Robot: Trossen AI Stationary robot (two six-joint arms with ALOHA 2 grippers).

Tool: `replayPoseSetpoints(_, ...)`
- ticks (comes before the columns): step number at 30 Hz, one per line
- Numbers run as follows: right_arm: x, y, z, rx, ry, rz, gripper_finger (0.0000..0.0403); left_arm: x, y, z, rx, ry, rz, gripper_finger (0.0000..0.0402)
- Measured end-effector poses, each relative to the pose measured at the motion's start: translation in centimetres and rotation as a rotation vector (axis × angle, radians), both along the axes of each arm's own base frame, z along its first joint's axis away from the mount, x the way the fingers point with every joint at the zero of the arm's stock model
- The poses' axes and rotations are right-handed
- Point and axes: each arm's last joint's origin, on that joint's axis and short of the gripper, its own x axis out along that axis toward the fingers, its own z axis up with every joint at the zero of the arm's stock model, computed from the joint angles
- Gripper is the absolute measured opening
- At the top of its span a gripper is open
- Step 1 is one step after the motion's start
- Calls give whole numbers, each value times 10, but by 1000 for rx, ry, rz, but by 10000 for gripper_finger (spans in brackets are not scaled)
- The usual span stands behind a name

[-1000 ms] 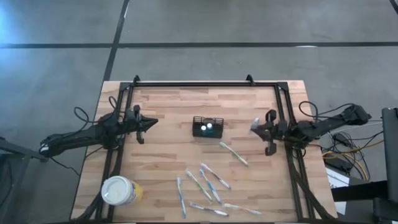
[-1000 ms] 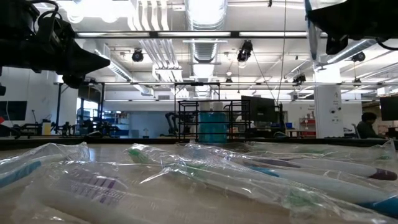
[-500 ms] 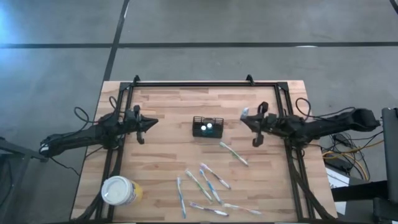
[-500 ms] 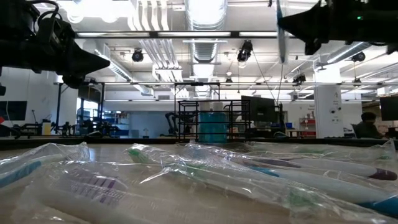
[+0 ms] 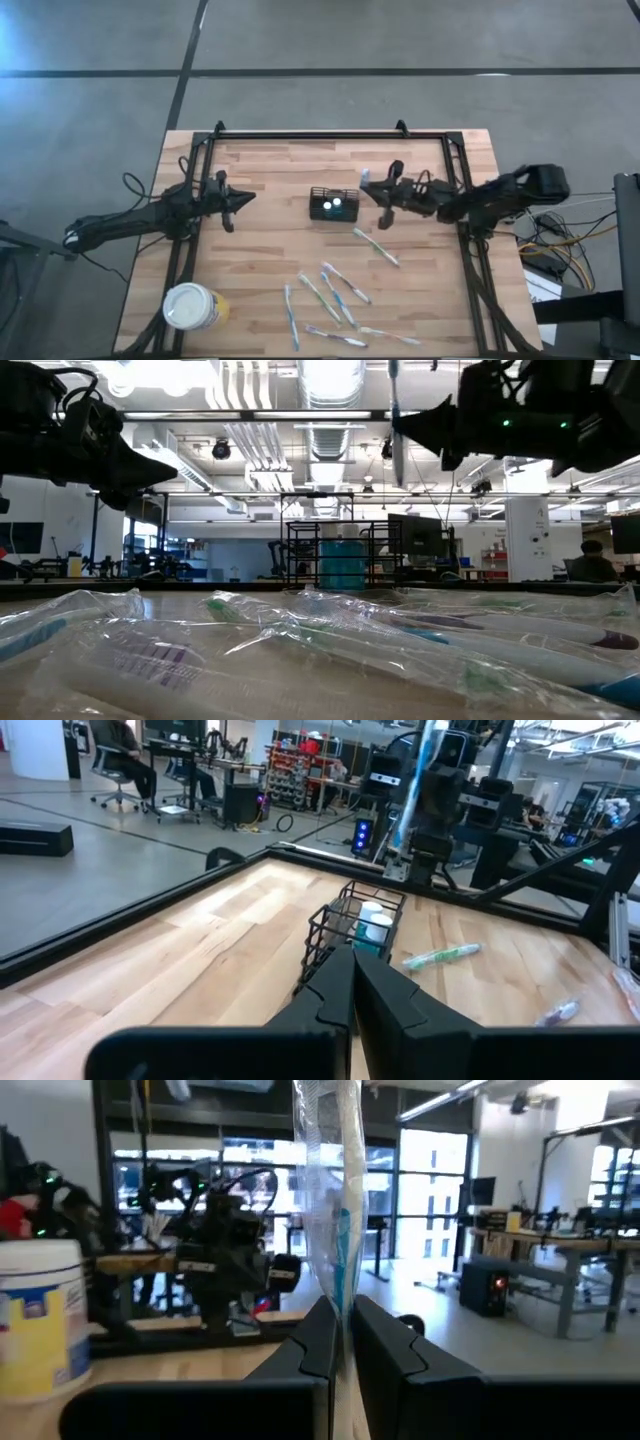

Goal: Pick & Place toothbrushing station
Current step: Put the top blue toothbrush into the wire organizer

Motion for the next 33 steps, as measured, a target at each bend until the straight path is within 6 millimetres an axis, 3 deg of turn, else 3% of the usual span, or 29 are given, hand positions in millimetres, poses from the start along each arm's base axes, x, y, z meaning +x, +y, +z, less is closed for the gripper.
replayPoseSetpoints(18, 34, -13, -39, 66, 97, -39, 18, 0, 0, 0, 3, -3, -1, 12)
replayPoseSetpoints(33, 29, -14, -53, 84, 142, -113, 18, 0, 0, 0, 2, 1, -2, 12)
